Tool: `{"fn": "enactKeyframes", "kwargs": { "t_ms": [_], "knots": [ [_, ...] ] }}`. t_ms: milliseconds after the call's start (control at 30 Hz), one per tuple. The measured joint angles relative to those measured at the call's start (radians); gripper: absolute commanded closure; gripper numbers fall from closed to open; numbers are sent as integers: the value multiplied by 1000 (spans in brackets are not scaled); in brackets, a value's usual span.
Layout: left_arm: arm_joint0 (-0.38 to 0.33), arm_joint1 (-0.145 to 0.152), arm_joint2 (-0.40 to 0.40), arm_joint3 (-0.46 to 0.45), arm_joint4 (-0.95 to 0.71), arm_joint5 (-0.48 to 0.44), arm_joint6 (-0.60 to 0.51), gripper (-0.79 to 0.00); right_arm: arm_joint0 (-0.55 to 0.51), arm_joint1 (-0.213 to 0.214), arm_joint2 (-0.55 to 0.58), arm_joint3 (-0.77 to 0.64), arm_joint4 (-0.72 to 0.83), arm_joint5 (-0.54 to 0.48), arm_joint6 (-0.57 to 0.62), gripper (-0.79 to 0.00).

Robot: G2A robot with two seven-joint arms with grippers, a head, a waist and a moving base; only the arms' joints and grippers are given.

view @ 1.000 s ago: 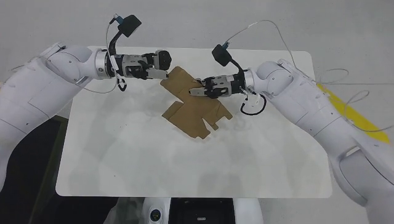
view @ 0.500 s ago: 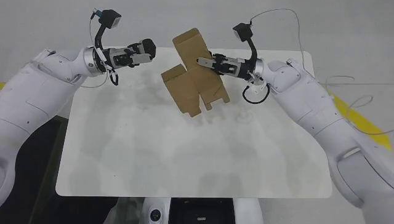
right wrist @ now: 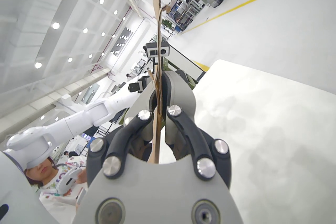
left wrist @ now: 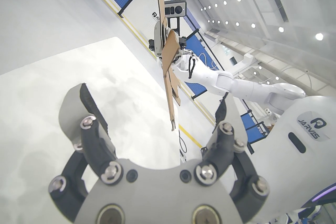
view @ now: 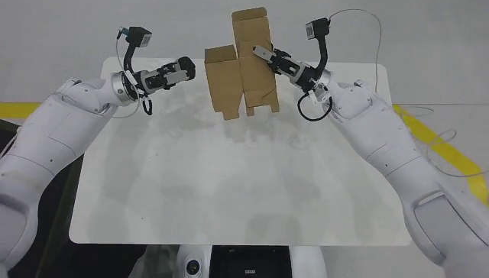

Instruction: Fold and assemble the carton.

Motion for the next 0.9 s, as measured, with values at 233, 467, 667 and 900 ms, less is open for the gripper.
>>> {"fn": "enactKeyframes", "kwargs": {
  "t_ms": [233, 467, 667, 900],
  "knots": [
    [40, -32, -10, -28, -42, 74, -34, -785, -21, -14, 35, -25, -67, 56, -106, 0],
    [70, -49, -43, -50, -105, 124, -114, -785, -41, -32, 55, -38, -128, 82, -181, 0],
    [87, -64, -72, -48, -116, 175, -154, -754, -56, -50, 66, -37, -141, 91, -190, 0],
    [105, -81, -108, -40, -75, 200, -147, -182, -62, -70, 80, -28, -143, 85, -171, 0]
  ]
}}
